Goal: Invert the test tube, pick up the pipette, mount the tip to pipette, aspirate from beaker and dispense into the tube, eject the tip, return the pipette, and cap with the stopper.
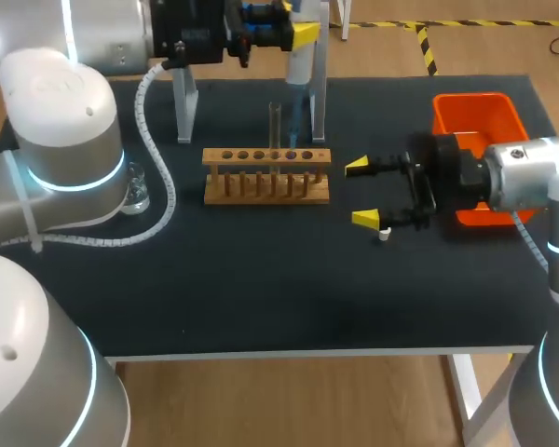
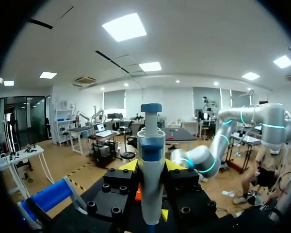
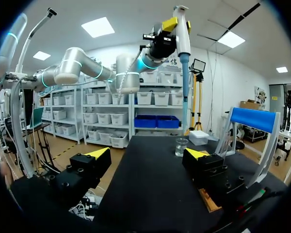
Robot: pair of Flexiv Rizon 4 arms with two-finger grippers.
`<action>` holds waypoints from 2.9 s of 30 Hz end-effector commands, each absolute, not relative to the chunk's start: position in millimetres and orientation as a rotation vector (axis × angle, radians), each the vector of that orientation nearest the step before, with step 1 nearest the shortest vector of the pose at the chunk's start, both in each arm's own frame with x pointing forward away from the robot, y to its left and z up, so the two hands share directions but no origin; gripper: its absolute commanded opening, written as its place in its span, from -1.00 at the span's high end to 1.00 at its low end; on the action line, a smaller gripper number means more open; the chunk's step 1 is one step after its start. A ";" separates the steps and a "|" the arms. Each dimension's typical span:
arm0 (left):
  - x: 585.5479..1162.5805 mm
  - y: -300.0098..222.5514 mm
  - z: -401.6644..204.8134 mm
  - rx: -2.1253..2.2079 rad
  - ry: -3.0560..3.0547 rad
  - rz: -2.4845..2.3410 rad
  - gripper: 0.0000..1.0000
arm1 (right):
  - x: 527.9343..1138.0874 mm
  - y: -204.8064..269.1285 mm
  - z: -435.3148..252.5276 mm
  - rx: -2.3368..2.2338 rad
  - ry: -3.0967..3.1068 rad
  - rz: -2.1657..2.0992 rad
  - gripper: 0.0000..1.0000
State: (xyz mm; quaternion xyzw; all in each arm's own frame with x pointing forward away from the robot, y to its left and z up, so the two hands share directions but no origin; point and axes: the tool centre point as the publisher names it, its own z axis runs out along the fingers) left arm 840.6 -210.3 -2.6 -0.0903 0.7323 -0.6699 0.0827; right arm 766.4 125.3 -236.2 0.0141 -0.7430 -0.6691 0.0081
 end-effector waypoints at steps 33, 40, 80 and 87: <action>901.2 56.6 -68.7 -0.592 1.875 -1.837 1.00 | 765.3 124.1 -235.4 0.044 -2.325 -2.089 -1.00; 916.5 66.4 -84.2 -0.610 1.876 -1.829 1.00 | 765.3 124.1 -235.4 0.044 -2.325 -2.089 -1.00; 933.0 74.7 -105.4 -0.588 1.904 -1.788 1.00 | 765.3 124.1 -235.4 0.044 -2.325 -2.089 -1.00; 933.0 74.7 -105.4 -0.588 1.904 -1.788 1.00 | 765.3 124.1 -235.4 0.044 -2.325 -2.089 -1.00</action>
